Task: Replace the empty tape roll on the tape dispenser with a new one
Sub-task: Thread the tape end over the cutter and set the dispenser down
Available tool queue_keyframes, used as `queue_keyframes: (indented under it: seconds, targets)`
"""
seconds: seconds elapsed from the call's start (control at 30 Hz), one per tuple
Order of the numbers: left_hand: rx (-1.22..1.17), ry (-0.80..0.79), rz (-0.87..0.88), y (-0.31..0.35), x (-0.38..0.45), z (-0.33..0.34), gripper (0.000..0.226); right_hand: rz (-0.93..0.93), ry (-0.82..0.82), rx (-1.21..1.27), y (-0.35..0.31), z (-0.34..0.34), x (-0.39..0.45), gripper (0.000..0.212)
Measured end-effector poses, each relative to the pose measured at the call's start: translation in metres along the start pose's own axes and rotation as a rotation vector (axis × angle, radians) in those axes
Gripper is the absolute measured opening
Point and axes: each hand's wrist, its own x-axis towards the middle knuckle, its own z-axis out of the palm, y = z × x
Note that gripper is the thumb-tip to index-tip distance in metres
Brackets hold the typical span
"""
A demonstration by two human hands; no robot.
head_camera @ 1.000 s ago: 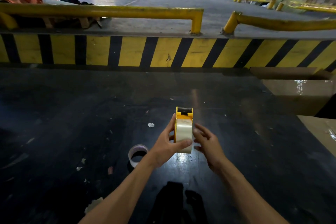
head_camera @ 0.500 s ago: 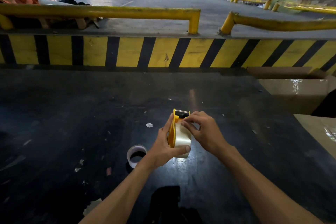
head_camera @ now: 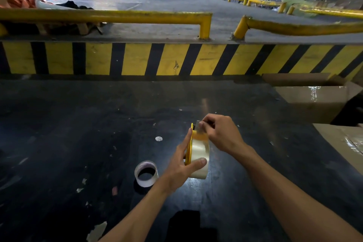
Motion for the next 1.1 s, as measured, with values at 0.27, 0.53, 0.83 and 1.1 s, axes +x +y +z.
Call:
queue_keyframes:
  seconds: [0.27, 0.53, 0.83, 1.1]
  targets:
    - [0.076, -0.017, 0.049, 0.001, -0.001, 0.005, 0.098, 0.236, 0.014, 0.031, 0.005, -0.009, 0.011, 0.023]
    - [0.029, -0.022, 0.052, 0.005, 0.000, 0.007, 0.099, 0.304, -0.013, 0.068, 0.003, -0.013, 0.017, 0.020]
    - [-0.022, 0.011, 0.022, 0.008, -0.001, 0.010, 0.098, 0.312, 0.025, 0.137, 0.009, -0.013, 0.010, 0.020]
    - [-0.019, -0.069, 0.021, 0.012, -0.001, 0.007, 0.102, 0.127, -0.072, 0.154, 0.003, -0.027, 0.021, 0.017]
